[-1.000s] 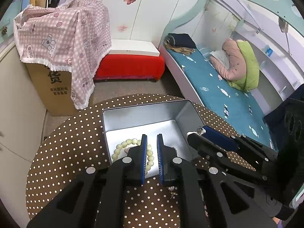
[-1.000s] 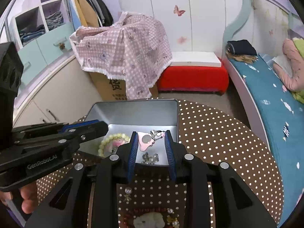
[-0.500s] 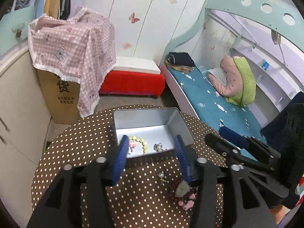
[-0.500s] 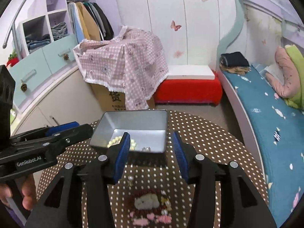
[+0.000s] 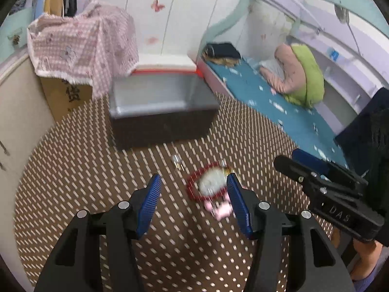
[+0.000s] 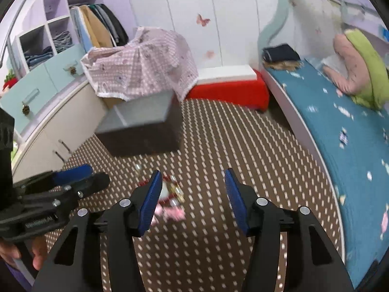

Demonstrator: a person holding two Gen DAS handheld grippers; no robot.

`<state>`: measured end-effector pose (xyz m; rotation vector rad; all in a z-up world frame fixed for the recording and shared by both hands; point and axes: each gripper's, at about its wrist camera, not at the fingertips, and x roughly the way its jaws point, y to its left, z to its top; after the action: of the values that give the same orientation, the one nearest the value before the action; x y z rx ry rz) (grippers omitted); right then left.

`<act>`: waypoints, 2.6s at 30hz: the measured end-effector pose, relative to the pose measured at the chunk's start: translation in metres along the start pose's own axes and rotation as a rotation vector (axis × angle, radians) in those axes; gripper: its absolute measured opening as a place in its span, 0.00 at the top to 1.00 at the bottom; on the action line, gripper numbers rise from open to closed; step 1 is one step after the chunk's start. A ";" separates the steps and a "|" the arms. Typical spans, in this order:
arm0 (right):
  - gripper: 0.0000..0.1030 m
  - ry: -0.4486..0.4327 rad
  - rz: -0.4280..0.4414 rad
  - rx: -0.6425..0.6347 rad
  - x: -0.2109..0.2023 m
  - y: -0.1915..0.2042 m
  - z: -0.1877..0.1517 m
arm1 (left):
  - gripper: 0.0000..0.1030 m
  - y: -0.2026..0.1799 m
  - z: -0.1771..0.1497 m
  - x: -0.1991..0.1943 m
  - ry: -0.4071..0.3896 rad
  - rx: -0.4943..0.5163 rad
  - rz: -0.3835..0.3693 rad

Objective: Organize jewelry
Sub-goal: 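Move both grippers back toward the red bead bracelet on the table, then grasp the white bunny charm with the left gripper while the right gripper grasps the pink bunny charm, then carry both bunny charms over the grey box and lower them inside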

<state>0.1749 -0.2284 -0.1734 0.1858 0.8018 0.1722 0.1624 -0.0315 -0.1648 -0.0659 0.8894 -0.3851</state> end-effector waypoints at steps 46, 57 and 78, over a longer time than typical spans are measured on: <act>0.43 0.120 -0.009 -0.127 0.044 0.046 -0.035 | 0.74 0.005 -0.030 0.016 0.046 0.049 0.080; 0.69 0.129 -0.051 -0.227 0.053 0.067 -0.033 | 0.74 0.022 -0.030 0.010 0.044 0.020 0.061; 0.78 0.071 0.010 -0.209 0.017 0.069 -0.023 | 0.74 0.023 -0.019 -0.010 0.008 0.009 -0.012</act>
<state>0.1640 -0.1550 -0.1853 -0.0141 0.8474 0.2719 0.1492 -0.0050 -0.1744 -0.0617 0.8954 -0.4012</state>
